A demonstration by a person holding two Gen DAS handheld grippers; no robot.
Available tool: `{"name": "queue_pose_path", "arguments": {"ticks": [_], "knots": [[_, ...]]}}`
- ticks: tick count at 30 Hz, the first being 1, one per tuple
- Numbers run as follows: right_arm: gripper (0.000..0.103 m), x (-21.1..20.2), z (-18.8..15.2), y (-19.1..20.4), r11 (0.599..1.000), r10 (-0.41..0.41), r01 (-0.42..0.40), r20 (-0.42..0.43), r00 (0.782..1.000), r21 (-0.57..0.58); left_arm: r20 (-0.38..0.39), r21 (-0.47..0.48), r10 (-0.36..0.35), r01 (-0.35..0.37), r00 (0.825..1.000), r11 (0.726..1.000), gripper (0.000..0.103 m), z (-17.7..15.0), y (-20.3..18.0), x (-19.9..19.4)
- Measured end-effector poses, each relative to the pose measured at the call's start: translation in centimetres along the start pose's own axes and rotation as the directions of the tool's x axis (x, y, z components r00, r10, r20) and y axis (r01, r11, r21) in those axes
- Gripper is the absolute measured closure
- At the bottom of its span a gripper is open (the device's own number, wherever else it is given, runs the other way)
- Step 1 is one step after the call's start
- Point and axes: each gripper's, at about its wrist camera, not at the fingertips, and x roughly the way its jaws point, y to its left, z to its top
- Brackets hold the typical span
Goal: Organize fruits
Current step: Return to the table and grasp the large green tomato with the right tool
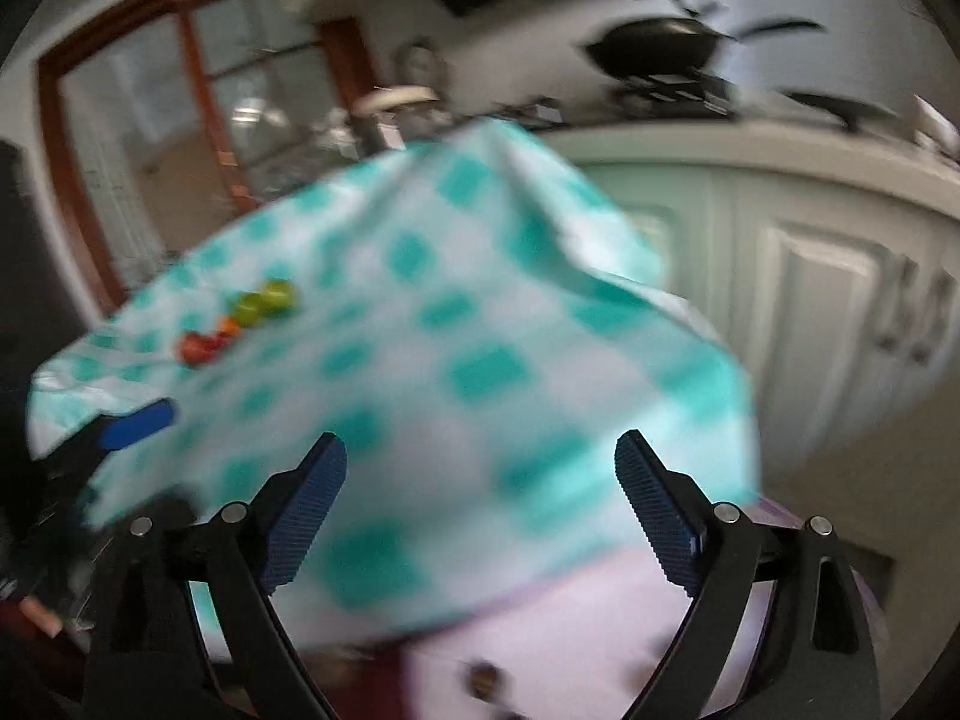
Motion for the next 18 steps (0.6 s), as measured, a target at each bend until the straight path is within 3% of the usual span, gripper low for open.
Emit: {"name": "queue_pose_path", "arguments": {"ticks": [1, 2, 4, 6, 9, 10, 11, 14, 16, 18], "knots": [[0.014, 1.0, 0.4, 2.0, 0.999, 0.036, -0.036, -0.006, 0.999, -0.021, -0.006, -0.051, 0.061, -0.061, 0.998, 0.997, 0.002, -0.1, 2.8, -0.1], [0.014, 1.7, 1.0, 3.2, 0.998, 0.057, -0.057, -0.016, 0.998, -0.037, -0.020, -0.118, 0.156, -0.157, 0.988, 0.981, 0.002, -0.1, 6.5, -0.2], [0.014, 4.4, 1.5, 7.3, 0.992, 0.079, -0.085, -0.063, 0.995, -0.093, -0.045, -0.195, 0.260, -0.264, 0.964, 0.945, 0.002, -0.3, 11.8, -0.5], [0.014, 7.0, 1.8, 11.1, 0.986, 0.078, -0.092, -0.102, 0.992, -0.140, -0.100, -0.307, 0.389, -0.400, 0.916, 0.864, 0.002, -0.9, 18.2, -0.4], [0.014, 11.6, 1.7, 15.5, 0.975, 0.085, -0.112, -0.146, 0.986, -0.190, -0.190, -0.464, 0.511, -0.535, 0.839, 0.706, 0.002, -1.7, 26.2, -0.5], [0.014, 13.6, 1.6, 17.0, 0.972, 0.086, -0.121, -0.171, 0.981, -0.203, -0.210, -0.506, 0.526, -0.552, 0.824, 0.663, 0.002, -2.3, 28.0, -1.5], [0.014, 15.3, 1.8, 18.2, 0.968, 0.098, -0.138, -0.193, 0.976, -0.210, -0.234, -0.578, 0.533, -0.557, 0.813, 0.596, 0.002, -2.5, 30.7, -1.6], [0.014, 21.4, 2.2, 20.9, 0.961, 0.054, -0.126, -0.278, 0.959, -0.247, -0.257, -0.662, 0.544, -0.556, 0.799, 0.503, 0.002, -3.2, 35.3, -1.5], [0.014, 24.7, 2.7, 22.3, 0.953, 0.036, -0.126, -0.310, 0.950, -0.276, -0.257, -0.680, 0.563, -0.561, 0.786, 0.472, 0.002, -3.3, 36.8, -1.1], [0.014, 27.6, 3.7, 24.0, 0.942, -0.003, -0.104, -0.318, 0.948, -0.318, -0.237, -0.702, 0.573, -0.546, 0.785, 0.458, 0.002, -3.8, 37.4, -0.9]]}}
